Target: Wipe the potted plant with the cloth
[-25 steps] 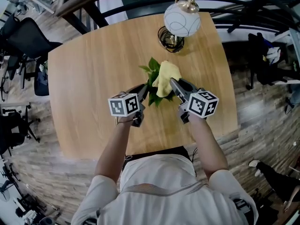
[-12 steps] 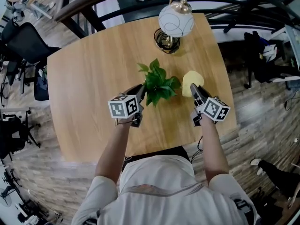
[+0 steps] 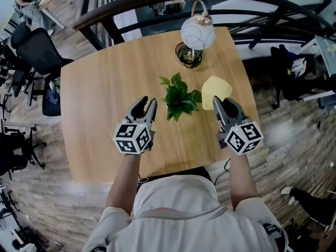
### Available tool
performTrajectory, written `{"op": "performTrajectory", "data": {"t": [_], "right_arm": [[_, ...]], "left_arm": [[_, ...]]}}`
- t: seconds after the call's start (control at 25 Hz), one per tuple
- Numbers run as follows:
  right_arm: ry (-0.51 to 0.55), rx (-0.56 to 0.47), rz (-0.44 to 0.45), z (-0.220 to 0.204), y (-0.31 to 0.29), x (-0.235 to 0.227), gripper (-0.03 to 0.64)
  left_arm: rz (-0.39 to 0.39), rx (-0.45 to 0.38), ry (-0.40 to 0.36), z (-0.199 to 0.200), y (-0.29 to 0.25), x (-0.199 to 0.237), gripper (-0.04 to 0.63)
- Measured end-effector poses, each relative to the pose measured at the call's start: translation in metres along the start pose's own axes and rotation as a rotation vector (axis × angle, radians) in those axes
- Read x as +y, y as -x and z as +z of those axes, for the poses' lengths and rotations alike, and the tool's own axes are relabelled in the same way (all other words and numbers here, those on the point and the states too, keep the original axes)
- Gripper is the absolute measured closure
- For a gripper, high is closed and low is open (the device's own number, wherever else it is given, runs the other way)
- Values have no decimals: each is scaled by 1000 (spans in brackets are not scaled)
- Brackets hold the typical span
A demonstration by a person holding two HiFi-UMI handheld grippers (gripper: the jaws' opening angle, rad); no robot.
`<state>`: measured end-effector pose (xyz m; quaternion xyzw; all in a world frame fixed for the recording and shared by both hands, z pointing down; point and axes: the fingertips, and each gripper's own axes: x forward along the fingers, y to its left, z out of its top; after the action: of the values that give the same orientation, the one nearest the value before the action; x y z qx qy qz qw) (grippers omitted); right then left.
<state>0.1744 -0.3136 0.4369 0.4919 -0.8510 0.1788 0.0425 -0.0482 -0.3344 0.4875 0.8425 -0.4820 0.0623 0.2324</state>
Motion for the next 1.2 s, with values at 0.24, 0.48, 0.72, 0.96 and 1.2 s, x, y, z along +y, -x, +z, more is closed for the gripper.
{"op": "performTrajectory", "data": {"t": [0.24, 0.48, 0.72, 0.96, 1.2], "right_arm": [[144, -79, 4, 54, 14, 44, 522], [196, -140, 12, 94, 28, 74, 522], [237, -159, -5, 107, 32, 86, 523], [249, -157, 0, 109, 33, 92, 523], [246, -151, -14, 105, 35, 93, 523]], "left_arm": [[27, -156, -127, 68, 67, -23, 543], [50, -265, -180, 118, 115, -41, 563], [62, -304, -213, 130, 132, -48, 563], [40, -301, -199, 128, 131, -54, 563], [22, -295, -202, 128, 132, -59, 564]]}}
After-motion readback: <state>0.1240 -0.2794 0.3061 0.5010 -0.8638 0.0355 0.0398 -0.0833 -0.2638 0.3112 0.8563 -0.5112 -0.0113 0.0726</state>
